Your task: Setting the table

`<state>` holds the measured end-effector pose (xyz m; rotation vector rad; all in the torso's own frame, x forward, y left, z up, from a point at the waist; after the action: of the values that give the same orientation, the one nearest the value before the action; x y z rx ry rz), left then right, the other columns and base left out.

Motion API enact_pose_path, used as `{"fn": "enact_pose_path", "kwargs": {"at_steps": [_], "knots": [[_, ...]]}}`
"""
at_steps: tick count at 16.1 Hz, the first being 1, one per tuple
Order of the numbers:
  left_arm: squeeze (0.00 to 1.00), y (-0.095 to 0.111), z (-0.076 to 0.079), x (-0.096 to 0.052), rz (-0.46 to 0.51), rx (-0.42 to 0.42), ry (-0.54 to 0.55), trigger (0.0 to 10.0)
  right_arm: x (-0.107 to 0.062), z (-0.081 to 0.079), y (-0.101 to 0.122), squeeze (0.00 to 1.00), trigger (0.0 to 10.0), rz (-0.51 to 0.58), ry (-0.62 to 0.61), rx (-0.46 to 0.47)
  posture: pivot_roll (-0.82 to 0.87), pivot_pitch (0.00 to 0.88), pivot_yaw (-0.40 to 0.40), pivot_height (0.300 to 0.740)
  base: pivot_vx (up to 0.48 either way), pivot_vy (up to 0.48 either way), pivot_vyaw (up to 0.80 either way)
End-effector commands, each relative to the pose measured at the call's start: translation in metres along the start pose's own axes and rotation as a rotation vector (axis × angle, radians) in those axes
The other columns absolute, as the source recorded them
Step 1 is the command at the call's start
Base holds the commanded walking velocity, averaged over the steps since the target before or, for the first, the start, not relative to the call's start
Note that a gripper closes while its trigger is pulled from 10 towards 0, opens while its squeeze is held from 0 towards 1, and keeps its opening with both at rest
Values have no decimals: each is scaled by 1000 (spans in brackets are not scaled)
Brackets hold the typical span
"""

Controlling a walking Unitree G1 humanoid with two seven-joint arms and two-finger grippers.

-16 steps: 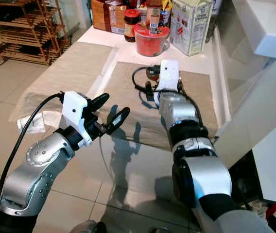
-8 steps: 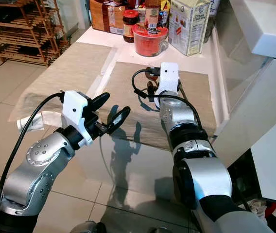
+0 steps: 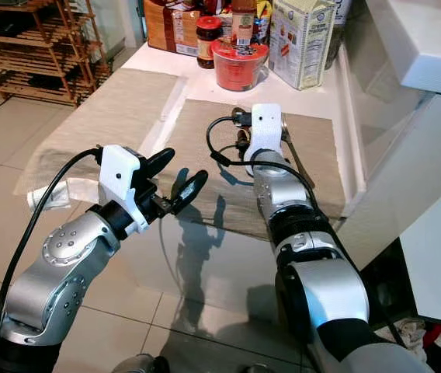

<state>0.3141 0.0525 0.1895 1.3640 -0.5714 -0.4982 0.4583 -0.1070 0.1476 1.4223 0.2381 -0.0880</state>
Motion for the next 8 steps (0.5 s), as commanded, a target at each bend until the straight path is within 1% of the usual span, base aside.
{"fn": "enact_pose_path", "kwargs": {"at_steps": [1, 5, 8], "knots": [[0, 1, 2, 3, -5, 5, -6, 10000, -2, -2, -21, 0, 0, -56, 8, 13, 67, 81, 8, 740, 0, 0, 0], [0, 1, 2, 3, -7, 3, -9, 10000, -4, -2, -22, 0, 0, -27, 7, 11, 62, 83, 11, 740, 0, 0, 0], [0, 1, 2, 4, -8, 5, -13, 10000, -6, 6, 2, 0, 0, 72, -39, -38, 61, 80, 13, 740, 0, 0, 0]]}}
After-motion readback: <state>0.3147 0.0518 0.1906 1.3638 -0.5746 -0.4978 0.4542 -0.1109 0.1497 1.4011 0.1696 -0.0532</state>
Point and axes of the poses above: a point about 5 cm out from each wrist's last joint towards the gripper, its own x axis pointing out of the wrist towards the gripper, its own y axis along the axis of the wrist's last joint, z = x × y, the point moved 6 cm from there along x, pointing out of the wrist towards the gripper, and after that the axes turned 7 degrees about -x, right-handed, at the moved point
